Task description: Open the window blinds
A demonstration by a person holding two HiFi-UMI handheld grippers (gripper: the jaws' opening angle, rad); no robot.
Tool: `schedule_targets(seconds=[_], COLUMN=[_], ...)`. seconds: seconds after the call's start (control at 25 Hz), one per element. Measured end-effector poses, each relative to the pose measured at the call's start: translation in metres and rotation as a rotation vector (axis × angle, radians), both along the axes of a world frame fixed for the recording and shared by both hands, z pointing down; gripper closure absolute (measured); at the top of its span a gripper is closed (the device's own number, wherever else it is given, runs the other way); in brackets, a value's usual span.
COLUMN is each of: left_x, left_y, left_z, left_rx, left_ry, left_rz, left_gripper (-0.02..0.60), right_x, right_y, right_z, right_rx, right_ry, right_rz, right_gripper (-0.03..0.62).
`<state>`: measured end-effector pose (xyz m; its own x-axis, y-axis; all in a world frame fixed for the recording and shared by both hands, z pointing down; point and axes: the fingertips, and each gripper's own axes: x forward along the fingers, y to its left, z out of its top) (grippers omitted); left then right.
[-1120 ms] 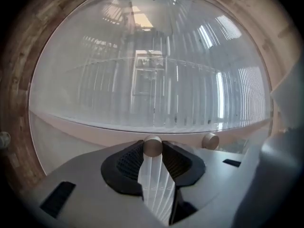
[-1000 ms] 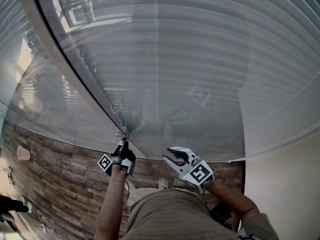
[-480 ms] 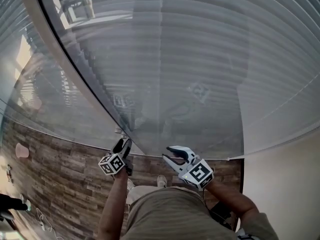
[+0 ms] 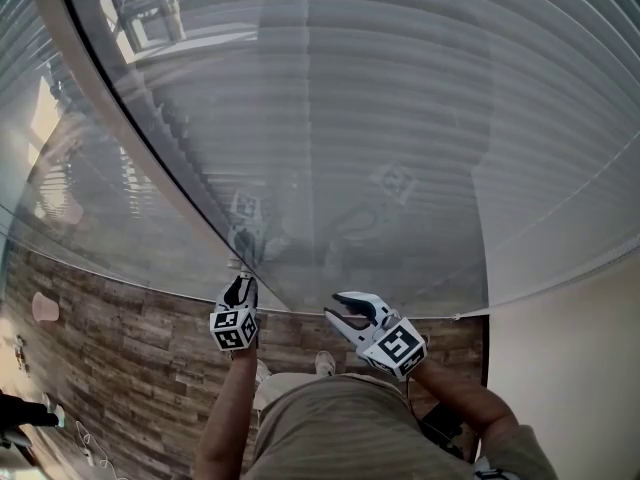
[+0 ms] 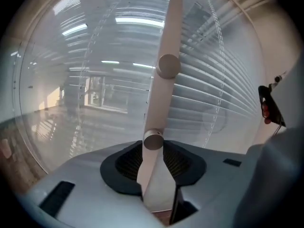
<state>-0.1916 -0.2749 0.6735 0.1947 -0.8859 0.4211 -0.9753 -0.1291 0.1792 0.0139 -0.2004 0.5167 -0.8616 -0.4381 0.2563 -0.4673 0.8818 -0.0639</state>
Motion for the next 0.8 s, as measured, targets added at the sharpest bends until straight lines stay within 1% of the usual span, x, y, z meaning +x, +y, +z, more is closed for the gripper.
schedule_targets(seconds=[0.04, 0.08, 0.16, 0.28, 0.48, 0.6, 0.8], left_x=[0.0009, 0.0014, 0.0012, 0.0, 0.0002, 0.0009, 0.0016], left_y=[-0.0008, -0.0015, -0.0022, -0.003, -0.0018, -0.003, -0.0061], left_z=[-0.0002, -0.0001, 0.0005, 0.0006, 0.0018, -0.0013, -0.0053], left_rx=[0.003, 0.002, -0.008, -0.025, -0.005, -0.01, 0.007], left_ry=[0.001, 0.02, 0.097, 0.239, 0.566, 0.732, 1.077], left_rz=[0.001, -0.003, -0.02, -0.045, -0.071, -0.083, -0.097], left_gripper=[0.442, 0.443, 0.446, 0.449, 0.449, 0.449, 0.449], right_x=[0.0007, 0.0015, 0.003, 0.0046, 0.0065, 0.006, 0.0062], right_y=[0.0, -0.0002, -0.001, -0.0018, 0.0, -0.0015, -0.0014], right_z=[0.0007, 0.0014, 0.0021, 0.0018, 0.0027, 0.0014, 0.0023], right_rx=[-0.001, 0.0, 0.001, 0.0, -0.003, -0.001, -0.002], right_ry=[0.0, 0.0, 0.002, 0.004, 0.004, 0.002, 0.002], right_rz=[0.002, 0.003, 0.005, 0.007, 0.007, 0.004, 0.0], right_gripper=[0.473, 0.473, 0.473, 0.473, 0.473, 0.473, 0.473])
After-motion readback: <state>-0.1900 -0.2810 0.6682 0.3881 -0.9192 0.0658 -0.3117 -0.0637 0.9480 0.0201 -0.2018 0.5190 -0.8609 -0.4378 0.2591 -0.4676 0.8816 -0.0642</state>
